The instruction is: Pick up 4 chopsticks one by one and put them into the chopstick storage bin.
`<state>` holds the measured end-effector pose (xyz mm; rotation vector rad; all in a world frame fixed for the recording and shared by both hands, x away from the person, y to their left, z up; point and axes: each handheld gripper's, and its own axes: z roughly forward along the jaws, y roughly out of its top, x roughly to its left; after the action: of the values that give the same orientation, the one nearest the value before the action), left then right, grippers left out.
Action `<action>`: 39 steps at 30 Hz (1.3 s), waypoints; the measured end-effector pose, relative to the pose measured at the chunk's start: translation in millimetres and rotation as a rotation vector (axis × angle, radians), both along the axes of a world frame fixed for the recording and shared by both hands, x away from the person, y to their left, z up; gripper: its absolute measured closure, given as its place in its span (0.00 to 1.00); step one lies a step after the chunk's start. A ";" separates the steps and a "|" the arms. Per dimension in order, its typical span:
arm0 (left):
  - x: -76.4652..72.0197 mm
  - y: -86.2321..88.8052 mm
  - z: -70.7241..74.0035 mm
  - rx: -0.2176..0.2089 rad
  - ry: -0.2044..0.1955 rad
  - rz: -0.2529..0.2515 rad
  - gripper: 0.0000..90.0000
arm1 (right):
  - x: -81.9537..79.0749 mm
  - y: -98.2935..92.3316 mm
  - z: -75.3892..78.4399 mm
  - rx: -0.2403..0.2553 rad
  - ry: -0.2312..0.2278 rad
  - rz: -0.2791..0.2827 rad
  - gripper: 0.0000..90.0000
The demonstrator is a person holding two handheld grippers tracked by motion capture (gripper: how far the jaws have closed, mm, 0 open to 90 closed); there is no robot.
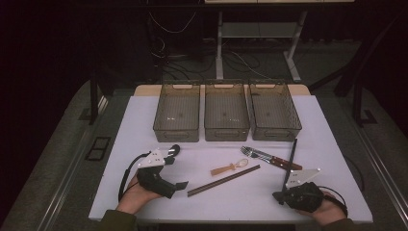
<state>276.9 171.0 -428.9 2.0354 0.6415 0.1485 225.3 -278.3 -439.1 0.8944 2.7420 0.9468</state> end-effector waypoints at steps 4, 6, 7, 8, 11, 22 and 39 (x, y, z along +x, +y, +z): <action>0.0 -0.3 -0.3 -0.002 0.000 0.001 0.00 | -0.8 -1.8 0.1 -0.002 0.001 0.002 1.00; 0.0 -0.5 -0.3 -0.002 0.000 0.001 0.00 | -1.1 -3.2 0.2 -0.003 0.000 0.005 1.00; 0.0 -0.5 -0.4 -0.003 0.000 0.001 0.00 | -1.9 -4.4 0.2 -0.001 0.003 0.003 1.00; 0.1 -0.3 -0.4 -0.001 0.000 -0.001 0.00 | -1.9 -4.4 0.2 -0.001 0.003 0.003 1.00; 0.3 -0.4 -0.6 0.000 0.000 -0.001 0.00 | -2.8 -7.9 0.4 -0.003 0.007 0.004 1.00; 0.5 -0.4 -0.8 -0.001 0.002 0.000 0.00 | -5.4 -14.1 1.5 -0.022 0.002 0.001 1.00; 1.0 -0.4 -1.1 -0.001 0.003 0.003 0.00 | -9.4 -37.9 2.0 -0.033 0.003 -0.051 1.00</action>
<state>277.9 170.7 -430.0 2.0339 0.6465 0.1466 215.9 -316.1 -437.1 0.9559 2.7148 0.8890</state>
